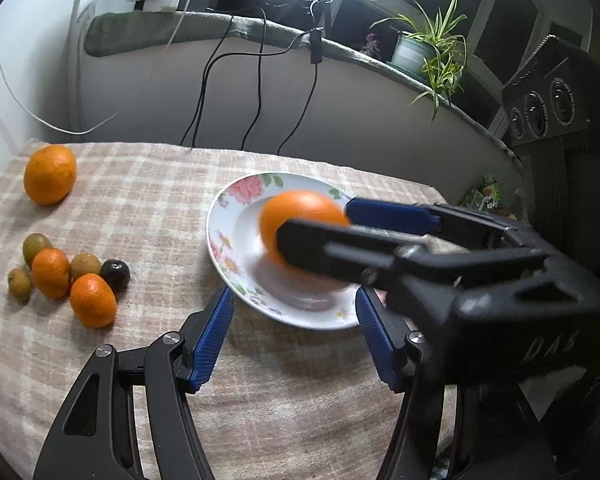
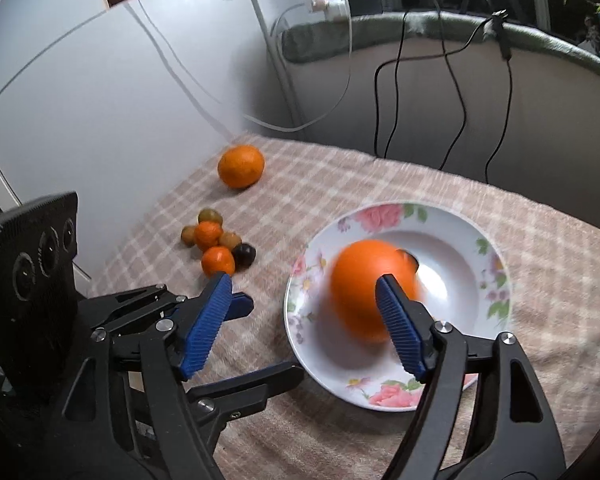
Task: Organize fruits
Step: 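Carry the large orange to the plate and open the right gripper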
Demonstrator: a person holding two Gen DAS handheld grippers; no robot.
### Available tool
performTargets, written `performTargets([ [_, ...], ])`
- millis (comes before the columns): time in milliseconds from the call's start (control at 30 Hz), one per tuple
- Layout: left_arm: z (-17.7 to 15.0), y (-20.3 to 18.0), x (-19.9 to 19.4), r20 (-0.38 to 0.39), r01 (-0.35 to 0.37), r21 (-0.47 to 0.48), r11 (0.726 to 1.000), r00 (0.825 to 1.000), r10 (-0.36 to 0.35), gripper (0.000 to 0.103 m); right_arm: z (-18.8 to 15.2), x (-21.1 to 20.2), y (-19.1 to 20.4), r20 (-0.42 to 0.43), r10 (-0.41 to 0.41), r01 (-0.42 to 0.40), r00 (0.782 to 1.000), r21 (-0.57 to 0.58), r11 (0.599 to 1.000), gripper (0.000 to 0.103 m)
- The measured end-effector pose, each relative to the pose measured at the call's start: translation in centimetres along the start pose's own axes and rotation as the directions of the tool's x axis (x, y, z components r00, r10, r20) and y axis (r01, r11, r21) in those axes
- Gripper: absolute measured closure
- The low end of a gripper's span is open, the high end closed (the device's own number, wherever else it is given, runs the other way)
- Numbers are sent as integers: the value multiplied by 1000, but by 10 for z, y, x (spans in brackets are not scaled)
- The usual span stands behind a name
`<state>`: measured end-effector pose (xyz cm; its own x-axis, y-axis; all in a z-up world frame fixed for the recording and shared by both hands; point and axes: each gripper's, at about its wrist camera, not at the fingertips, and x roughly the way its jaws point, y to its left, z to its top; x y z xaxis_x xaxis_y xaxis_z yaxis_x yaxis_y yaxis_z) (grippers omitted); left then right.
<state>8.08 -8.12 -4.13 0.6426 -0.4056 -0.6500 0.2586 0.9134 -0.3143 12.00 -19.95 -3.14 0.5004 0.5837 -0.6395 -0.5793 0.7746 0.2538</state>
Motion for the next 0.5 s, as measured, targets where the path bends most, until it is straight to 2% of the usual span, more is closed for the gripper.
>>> performTargets([
  [133, -1, 2, -3, 6, -4, -5, 1000, 1000, 4, 40, 3, -11, -3, 42, -29, 29, 999, 9, 1000, 26],
  [500, -3, 7, -10, 21, -19, -9, 1000, 1000, 19, 40, 4, -23, -11, 69, -40, 37, 997, 33, 999, 25],
])
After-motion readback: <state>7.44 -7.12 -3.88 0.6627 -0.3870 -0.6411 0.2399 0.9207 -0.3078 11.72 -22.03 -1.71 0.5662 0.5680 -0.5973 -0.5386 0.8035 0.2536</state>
